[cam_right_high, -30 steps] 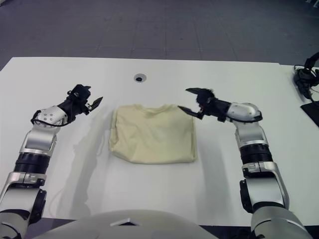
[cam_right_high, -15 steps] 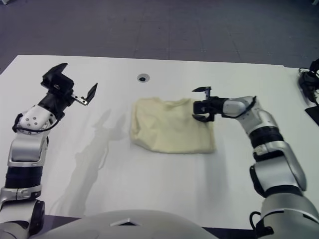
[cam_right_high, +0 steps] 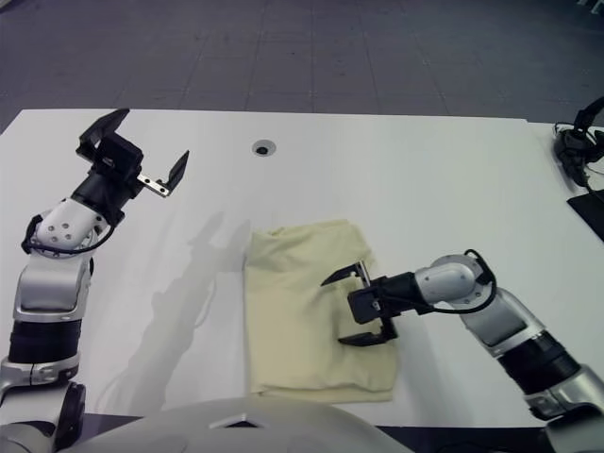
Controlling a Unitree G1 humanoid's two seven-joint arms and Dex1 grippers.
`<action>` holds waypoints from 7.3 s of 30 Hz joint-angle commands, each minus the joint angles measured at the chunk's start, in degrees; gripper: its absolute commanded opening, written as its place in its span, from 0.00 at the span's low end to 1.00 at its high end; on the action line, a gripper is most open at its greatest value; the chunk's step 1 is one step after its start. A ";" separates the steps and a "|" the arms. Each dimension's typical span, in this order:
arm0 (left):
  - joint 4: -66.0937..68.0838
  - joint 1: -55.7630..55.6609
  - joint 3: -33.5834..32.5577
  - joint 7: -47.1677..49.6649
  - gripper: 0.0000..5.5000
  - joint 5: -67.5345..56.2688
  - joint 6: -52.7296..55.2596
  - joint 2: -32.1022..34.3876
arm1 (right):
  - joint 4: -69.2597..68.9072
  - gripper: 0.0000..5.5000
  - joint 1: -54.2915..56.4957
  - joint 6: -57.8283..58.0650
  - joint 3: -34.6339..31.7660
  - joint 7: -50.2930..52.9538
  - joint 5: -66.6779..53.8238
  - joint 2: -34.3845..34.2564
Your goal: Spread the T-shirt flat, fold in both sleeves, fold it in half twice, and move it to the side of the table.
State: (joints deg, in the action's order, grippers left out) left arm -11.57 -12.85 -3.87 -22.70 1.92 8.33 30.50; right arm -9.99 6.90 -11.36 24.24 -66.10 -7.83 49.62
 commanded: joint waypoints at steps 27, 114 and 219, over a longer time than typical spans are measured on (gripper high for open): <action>-26.06 46.80 6.45 -16.68 0.98 16.97 -38.75 18.13 | 15.48 0.98 -20.33 -49.93 -31.84 3.06 6.63 -1.52; -15.15 34.52 28.29 -14.43 0.00 28.01 -42.25 26.65 | 43.67 0.98 -5.73 -80.97 -34.43 63.54 55.96 4.03; -16.78 44.30 21.62 -8.72 0.67 36.23 -52.03 23.38 | 22.67 0.98 -29.63 -66.65 -17.98 38.46 22.83 19.08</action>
State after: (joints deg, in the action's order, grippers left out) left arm -27.06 27.21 14.25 -28.54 35.86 -41.99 52.75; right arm 12.34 -22.30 -77.23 6.25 -27.05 14.08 68.10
